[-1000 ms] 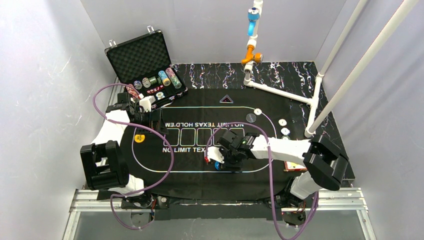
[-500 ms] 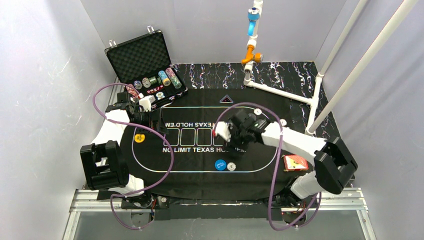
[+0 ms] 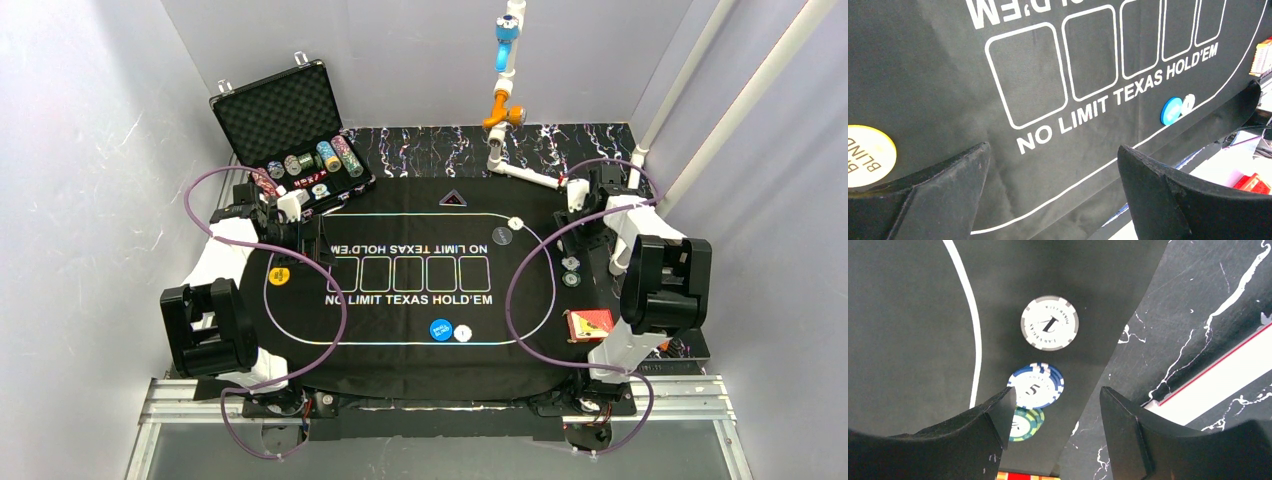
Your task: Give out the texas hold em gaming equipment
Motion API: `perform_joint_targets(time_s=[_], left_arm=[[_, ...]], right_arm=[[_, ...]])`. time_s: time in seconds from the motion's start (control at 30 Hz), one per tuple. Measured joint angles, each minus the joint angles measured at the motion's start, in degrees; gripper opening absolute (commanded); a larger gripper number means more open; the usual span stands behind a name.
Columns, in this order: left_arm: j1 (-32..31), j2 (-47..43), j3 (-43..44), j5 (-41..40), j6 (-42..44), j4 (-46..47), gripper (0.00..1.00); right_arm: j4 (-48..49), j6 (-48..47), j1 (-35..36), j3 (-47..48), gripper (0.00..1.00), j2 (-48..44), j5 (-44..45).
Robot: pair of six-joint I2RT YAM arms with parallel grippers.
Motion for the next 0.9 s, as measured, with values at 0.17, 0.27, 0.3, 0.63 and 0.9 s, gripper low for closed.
perform_joint_targets(time_s=[0.17,0.27,0.3,0.63,0.9], left_arm=[[0.11,0.00,0.00,0.20,0.02,0.02,0.98],[0.17,0.02,0.02,0.20,0.02,0.04,0.98],[0.17,0.02,0.02,0.22,0.00,0.07,0.98],[0.15,0.39,0.02,0.24,0.02,0.07,0.98],[0.17,1.57,0.02,0.26,0.02,0.09,0.98]], right_arm=[[0.79,1.79,-0.52,1.07,0.69,3.30,-0.28],[1.20,2.91,-0.52,1.16,0.67,3.72,-0.70],[1.31,3.10,-0.52,1.29,0.67,3.87,-0.81],[2.82,4.55,-0.22,3.41,0.65,7.15,-1.62],[3.82,5.38,0.92,4.33,0.64,9.29,-1.70]])
